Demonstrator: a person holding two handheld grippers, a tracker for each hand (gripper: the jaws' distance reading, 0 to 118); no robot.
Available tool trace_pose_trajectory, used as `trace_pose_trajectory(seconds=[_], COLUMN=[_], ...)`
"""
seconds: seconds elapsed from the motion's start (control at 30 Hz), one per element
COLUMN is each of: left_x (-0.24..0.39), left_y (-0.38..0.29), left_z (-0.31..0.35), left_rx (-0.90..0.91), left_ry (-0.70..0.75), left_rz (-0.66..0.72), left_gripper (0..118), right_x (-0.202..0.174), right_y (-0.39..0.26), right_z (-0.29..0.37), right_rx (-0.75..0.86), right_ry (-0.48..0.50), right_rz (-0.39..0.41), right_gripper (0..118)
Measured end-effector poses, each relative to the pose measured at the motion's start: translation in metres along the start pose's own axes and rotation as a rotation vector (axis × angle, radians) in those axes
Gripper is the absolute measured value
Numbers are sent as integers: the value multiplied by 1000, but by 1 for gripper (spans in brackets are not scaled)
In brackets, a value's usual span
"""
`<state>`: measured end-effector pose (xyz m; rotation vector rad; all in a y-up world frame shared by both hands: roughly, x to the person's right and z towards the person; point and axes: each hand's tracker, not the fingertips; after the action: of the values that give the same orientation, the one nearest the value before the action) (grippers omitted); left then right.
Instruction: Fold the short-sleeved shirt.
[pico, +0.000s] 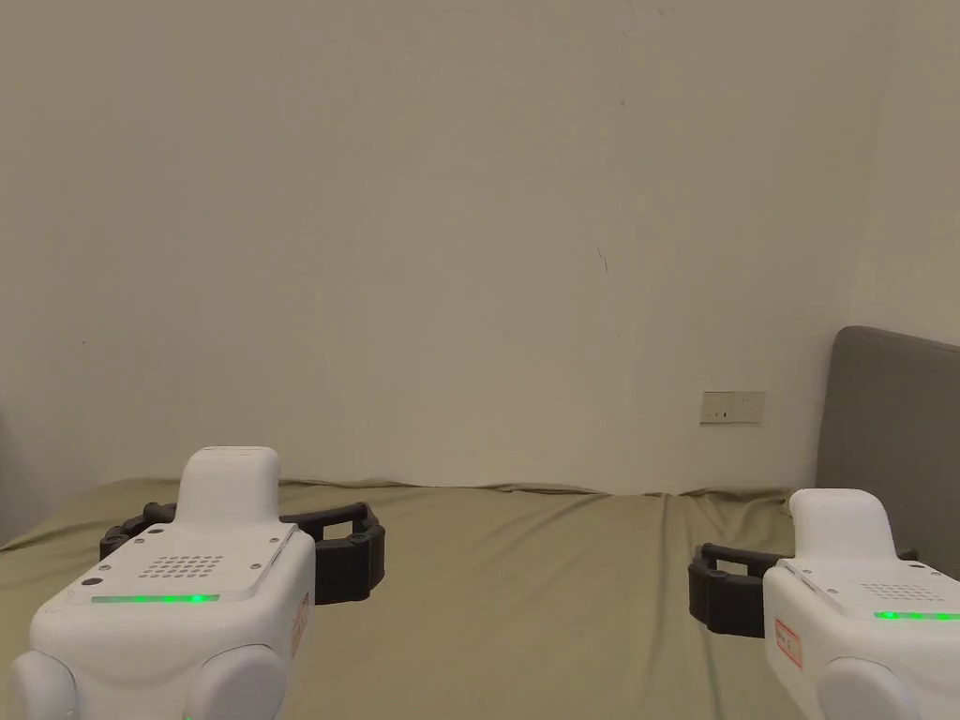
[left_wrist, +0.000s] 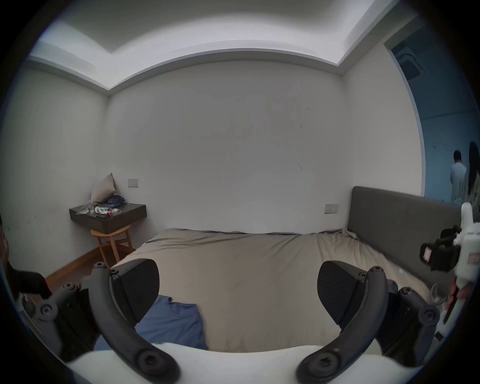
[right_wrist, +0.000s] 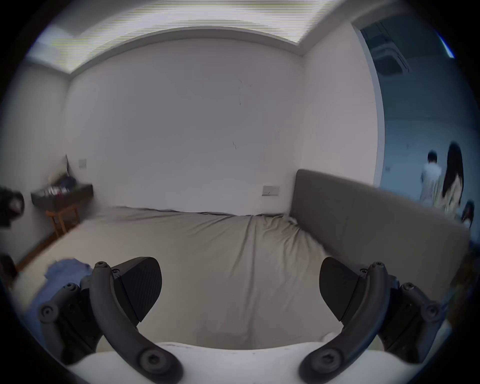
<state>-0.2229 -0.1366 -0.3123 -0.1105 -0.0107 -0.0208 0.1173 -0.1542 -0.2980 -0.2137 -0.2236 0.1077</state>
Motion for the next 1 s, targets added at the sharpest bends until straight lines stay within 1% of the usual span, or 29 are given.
trace_pose_trajectory(seconds=[0.03,0.07,0.1,0.13,0.17,0.2,0.23,0.27,0.3,0.33,0.37,0.4,0.43,0.47,0.5,0.53,0.57,0.6,0.63,0.67,0.7,0.73,0.77,0.8,0.83,0.87,0.9,0.93,1.0], left_x=[-2,-7,-14,-24,-34,-44,-50,-59,-66,-67,-66,-65,-43,-32,-16,1,-30,-24,-15,-7,5,8,5,0,11,19,15,12,17], left_y=[0,-2,-7,-15,-27,-42,-55,-82,-111,-127,-133,-124,-91,-67,-42,-22,-22,-10,-1,2,-18,-23,-27,-30,-25,-24,-25,-27,-21], left_z=[2,5,6,4,0,-8,-14,-22,-28,-29,-29,-26,-3,5,12,19,-21,-27,-28,-30,-41,-47,-54,-63,-39,-19,-21,-22,-8], left_rx=[14,27,24,-5,-76,-170,-275,-386,-460,-490,-474,-420,-367,-311,-214,-128,-123,-61,-12,29,47,67,49,21,33,-7,-28,-45,-34], left_ry=[-18,-54,-93,-144,-196,-235,-274,-308,-316,-299,-251,-175,-94,14,77,114,151,177,195,205,192,163,115,81,61,61,52,41,12], left_rz=[49,132,262,428,633,826,1041,1259,1448,1539,1562,1422,1186,960,722,514,366,180,34,-75,-130,-139,-92,-42,-11,42,78,109,122], left_gripper=[118,118,118,118,118,118,118,118,118,118,118,118,118,118,118,118,118,118,118,118,118,118,118,118,118,118,118,118,118], right_x=[-8,-21,-33,-48,-63,-74,-84,-87,-88,-89,-90,-89,-86,-81,-72,-61,-47,-30,-10,6,17,24,26,25,23,21,20,14,15], right_y=[4,7,9,9,3,-7,-20,-31,-38,-39,-36,-30,-23,-13,-1,12,25,35,37,36,29,20,14,12,11,11,12,11,12], right_z=[2,6,11,16,20,24,27,28,29,31,31,30,29,28,24,22,21,20,14,12,11,10,11,16,17,17,17,18,21], right_rx=[23,95,168,246,314,362,404,425,440,418,383,348,329,314,305,273,217,155,96,56,54,71,83,87,91,94,94,102,90], right_ry=[-47,-83,-95,-95,-85,-94,-130,-122,-91,-40,-21,-5,-15,-33,-16,11,38,72,123,160,192,215,205,165,111,71,57,66,97], right_rz=[92,244,410,623,895,1138,1399,1576,1665,1664,1588,1491,1398,1277,1089,867,613,364,126,-82,-226,-309,-324,-261,-203,-143,-104,-76,-68], right_gripper=[118,118,118,118,118,118,118,118,118,118,118,118,118,118,118,118,118,118,118,118,118,118,118,118,118,118,118,118,118])
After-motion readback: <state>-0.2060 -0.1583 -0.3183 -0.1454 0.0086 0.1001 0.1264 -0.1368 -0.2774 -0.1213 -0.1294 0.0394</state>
